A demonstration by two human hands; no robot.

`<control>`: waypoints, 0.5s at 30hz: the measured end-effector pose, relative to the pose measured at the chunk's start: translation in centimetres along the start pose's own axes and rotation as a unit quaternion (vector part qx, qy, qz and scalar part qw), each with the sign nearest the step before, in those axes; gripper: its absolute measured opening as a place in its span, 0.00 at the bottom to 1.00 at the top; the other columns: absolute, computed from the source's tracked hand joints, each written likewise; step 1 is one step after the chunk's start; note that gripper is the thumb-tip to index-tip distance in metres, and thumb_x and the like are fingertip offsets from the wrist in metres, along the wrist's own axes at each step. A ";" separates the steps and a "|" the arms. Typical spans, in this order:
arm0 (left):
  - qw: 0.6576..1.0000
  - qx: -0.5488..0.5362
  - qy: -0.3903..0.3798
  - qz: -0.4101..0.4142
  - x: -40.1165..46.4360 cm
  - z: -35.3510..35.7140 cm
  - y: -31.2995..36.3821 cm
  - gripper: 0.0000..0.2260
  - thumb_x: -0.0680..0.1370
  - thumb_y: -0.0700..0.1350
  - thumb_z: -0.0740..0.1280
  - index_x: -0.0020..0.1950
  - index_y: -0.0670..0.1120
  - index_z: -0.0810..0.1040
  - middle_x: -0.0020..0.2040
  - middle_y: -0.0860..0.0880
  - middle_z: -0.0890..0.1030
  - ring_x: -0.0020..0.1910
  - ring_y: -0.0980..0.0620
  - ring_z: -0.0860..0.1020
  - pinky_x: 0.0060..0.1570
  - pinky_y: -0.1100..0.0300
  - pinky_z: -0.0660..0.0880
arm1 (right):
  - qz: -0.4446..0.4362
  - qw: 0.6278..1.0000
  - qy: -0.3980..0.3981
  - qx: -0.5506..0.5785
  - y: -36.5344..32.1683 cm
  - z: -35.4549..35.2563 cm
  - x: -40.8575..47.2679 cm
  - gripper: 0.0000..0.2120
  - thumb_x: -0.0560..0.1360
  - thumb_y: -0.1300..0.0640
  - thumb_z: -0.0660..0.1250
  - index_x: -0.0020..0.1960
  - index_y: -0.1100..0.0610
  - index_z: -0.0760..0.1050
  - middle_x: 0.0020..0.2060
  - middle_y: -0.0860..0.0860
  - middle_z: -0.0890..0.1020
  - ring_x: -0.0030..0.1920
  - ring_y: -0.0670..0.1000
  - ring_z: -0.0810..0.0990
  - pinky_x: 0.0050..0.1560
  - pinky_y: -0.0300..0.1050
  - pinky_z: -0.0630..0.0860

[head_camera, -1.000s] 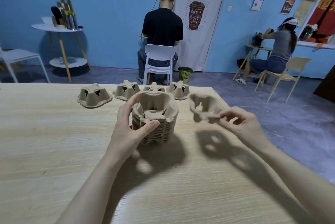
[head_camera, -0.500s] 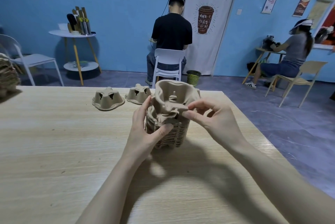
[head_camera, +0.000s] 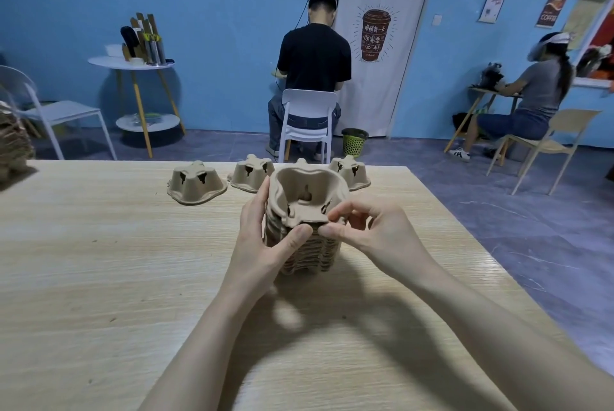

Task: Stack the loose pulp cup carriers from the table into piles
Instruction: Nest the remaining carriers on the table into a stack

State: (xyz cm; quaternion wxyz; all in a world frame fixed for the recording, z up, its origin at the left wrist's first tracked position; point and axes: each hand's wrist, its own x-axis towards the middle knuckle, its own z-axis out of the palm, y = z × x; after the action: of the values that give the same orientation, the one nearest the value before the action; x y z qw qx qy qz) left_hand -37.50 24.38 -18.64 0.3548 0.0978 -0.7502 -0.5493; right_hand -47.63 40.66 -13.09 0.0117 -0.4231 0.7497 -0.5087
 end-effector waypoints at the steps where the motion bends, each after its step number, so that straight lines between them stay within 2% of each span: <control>1: 1.000 0.000 -0.002 -0.006 0.0 0.0 0.0 0.45 0.64 0.68 0.70 0.78 0.62 0.56 0.70 0.63 0.65 0.68 0.75 0.63 0.60 0.79 0.63 | -0.007 1.000 -0.003 -0.005 0.1 -0.1 -0.1 0.08 0.66 0.47 0.78 0.41 0.49 0.82 0.27 0.42 0.73 0.30 0.42 0.68 0.34 0.39 0.65; 5: 1.000 -0.004 -0.006 -0.007 0.1 0.1 0.3 0.48 0.65 0.66 0.72 0.79 0.61 0.52 0.68 0.68 0.63 0.66 0.79 0.62 0.59 0.83 0.61 | -0.002 0.997 0.024 -0.079 0.6 -0.8 -0.1 0.26 0.62 0.31 0.70 0.57 0.39 0.79 0.36 0.44 0.74 0.34 0.44 0.70 0.38 0.42 0.70; 7: 1.000 -0.005 -0.012 -0.006 0.1 0.1 0.3 0.48 0.67 0.60 0.74 0.80 0.57 0.52 0.66 0.68 0.62 0.62 0.83 0.61 0.56 0.84 0.60 | 0.027 0.995 0.010 -0.092 1.1 -1.1 0.0 0.30 0.61 0.28 0.68 0.61 0.34 0.74 0.47 0.43 0.76 0.39 0.43 0.76 0.43 0.39 0.74; 8: 1.000 -0.005 -0.016 -0.008 0.1 0.2 0.4 0.48 0.67 0.59 0.74 0.81 0.56 0.51 0.66 0.68 0.62 0.61 0.84 0.61 0.55 0.85 0.60 | 0.049 0.997 -0.015 -0.063 1.2 -1.1 0.1 0.30 0.63 0.27 0.69 0.63 0.33 0.73 0.53 0.42 0.77 0.43 0.42 0.78 0.44 0.39 0.75; 9: 1.000 -0.005 -0.020 -0.010 0.1 0.1 0.4 0.49 0.66 0.60 0.74 0.81 0.56 0.51 0.66 0.68 0.62 0.61 0.84 0.61 0.54 0.85 0.60 | 0.068 0.997 -0.043 -0.016 1.2 -1.0 0.2 0.30 0.64 0.29 0.71 0.65 0.32 0.71 0.56 0.42 0.78 0.46 0.43 0.81 0.44 0.39 0.76; 11: 1.000 -0.004 -0.027 -0.012 0.0 0.0 0.6 0.52 0.63 0.64 0.74 0.81 0.58 0.50 0.66 0.68 0.62 0.61 0.84 0.60 0.54 0.85 0.60 | 0.089 0.991 -0.071 0.074 1.0 -0.8 0.3 0.28 0.68 0.38 0.72 0.67 0.35 0.70 0.56 0.44 0.81 0.49 0.43 0.82 0.43 0.40 0.78; 15: 1.000 0.017 -0.016 -0.010 0.1 -0.8 0.7 0.55 0.63 0.60 0.81 0.80 0.60 0.49 0.63 0.68 0.61 0.58 0.86 0.60 0.54 0.86 0.58 | 0.073 0.988 -0.050 0.127 0.2 0.1 0.6 0.25 0.70 0.50 0.71 0.66 0.42 0.72 0.52 0.45 0.83 0.47 0.40 0.81 0.42 0.34 0.76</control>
State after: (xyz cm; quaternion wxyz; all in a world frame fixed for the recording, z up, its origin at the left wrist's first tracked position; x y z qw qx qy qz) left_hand -36.93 23.99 -17.81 0.3360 0.1023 -0.7637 -0.5417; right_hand -48.06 40.25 -13.03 0.1399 -0.3866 0.7065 -0.5760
